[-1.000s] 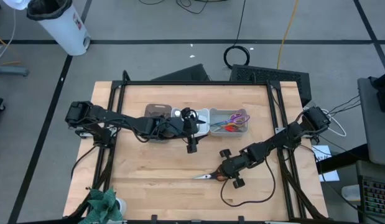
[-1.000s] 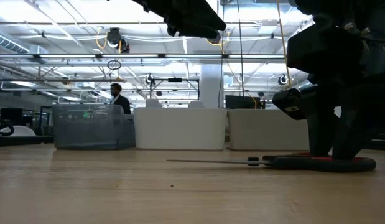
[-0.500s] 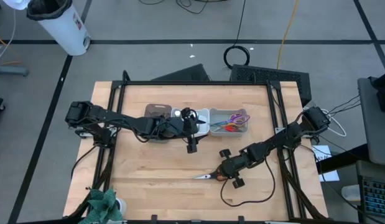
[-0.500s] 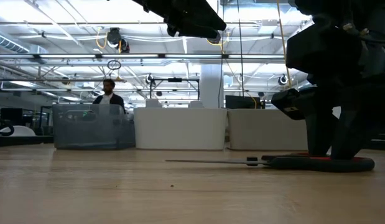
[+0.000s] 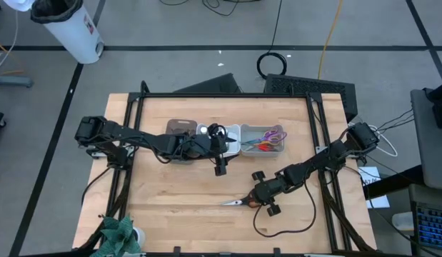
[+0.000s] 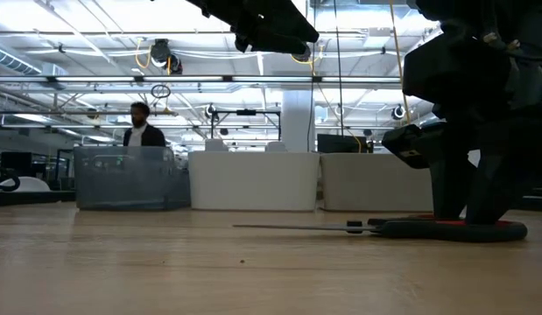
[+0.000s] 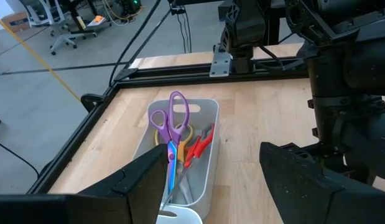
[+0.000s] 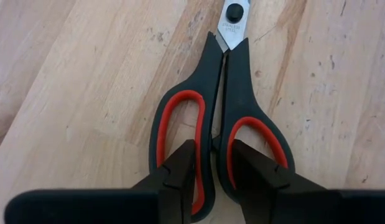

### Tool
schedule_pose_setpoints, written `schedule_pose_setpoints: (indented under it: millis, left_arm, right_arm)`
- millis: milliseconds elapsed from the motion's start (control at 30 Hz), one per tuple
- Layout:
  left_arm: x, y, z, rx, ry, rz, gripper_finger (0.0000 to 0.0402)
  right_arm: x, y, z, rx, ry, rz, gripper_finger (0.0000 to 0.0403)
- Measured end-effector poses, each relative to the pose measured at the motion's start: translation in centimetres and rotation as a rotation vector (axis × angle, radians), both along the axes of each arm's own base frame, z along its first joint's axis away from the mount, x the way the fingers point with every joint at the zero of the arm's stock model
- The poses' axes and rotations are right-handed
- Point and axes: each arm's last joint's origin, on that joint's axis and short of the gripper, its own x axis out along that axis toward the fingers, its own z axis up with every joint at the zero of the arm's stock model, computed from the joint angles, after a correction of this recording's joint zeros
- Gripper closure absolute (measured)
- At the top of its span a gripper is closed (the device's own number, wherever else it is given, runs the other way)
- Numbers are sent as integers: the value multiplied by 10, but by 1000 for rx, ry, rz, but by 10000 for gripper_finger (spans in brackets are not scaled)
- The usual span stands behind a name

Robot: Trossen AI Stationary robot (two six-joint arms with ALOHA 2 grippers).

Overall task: Pick & Place Paint Supplies
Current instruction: Put the black scissors into the gray bin

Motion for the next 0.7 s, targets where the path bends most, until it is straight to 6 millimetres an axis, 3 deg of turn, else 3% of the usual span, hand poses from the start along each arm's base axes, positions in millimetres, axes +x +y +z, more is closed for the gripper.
schedule_pose_setpoints:
  millis: [700]
  left_arm:
    - [0,0,-1,-91,-12,34,139]
  right_arm:
    - [0,1,0,1,-6,4,306]
